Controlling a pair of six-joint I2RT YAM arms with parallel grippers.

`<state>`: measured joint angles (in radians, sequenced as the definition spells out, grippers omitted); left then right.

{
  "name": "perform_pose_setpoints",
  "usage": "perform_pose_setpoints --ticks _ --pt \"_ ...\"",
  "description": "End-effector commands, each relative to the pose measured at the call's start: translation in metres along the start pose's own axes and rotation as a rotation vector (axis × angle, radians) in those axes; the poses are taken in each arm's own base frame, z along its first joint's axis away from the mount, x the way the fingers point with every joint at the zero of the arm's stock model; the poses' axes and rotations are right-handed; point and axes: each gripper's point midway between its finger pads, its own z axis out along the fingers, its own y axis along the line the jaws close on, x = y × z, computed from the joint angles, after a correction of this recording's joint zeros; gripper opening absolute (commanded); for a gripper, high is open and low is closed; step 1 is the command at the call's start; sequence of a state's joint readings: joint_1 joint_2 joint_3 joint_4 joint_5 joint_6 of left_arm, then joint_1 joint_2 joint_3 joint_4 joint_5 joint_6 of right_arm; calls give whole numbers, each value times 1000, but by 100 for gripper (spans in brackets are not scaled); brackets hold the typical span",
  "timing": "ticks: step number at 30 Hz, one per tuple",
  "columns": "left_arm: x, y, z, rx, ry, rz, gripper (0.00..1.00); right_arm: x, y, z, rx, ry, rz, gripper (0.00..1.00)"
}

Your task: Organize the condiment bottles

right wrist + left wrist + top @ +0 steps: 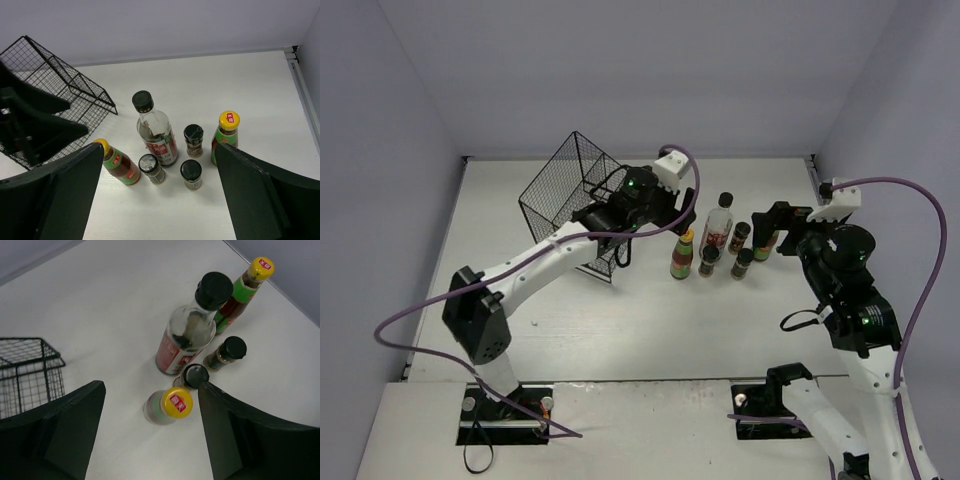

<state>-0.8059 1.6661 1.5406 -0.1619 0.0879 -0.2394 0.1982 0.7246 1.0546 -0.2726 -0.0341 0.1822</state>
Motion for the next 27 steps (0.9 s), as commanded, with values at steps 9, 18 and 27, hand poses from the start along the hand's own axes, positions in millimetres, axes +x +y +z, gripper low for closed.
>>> perform_pose_setpoints --ticks 9,18,27 --pt "-75 -62 40 283 -235 90 75 -35 12 -9 -44 -97 -7 100" --pt "-65 -61 76 286 -231 104 75 -31 13 -11 -53 -92 -3 100" --pt "-59 -59 97 284 -263 117 75 -27 13 -10 -59 -86 -4 100"
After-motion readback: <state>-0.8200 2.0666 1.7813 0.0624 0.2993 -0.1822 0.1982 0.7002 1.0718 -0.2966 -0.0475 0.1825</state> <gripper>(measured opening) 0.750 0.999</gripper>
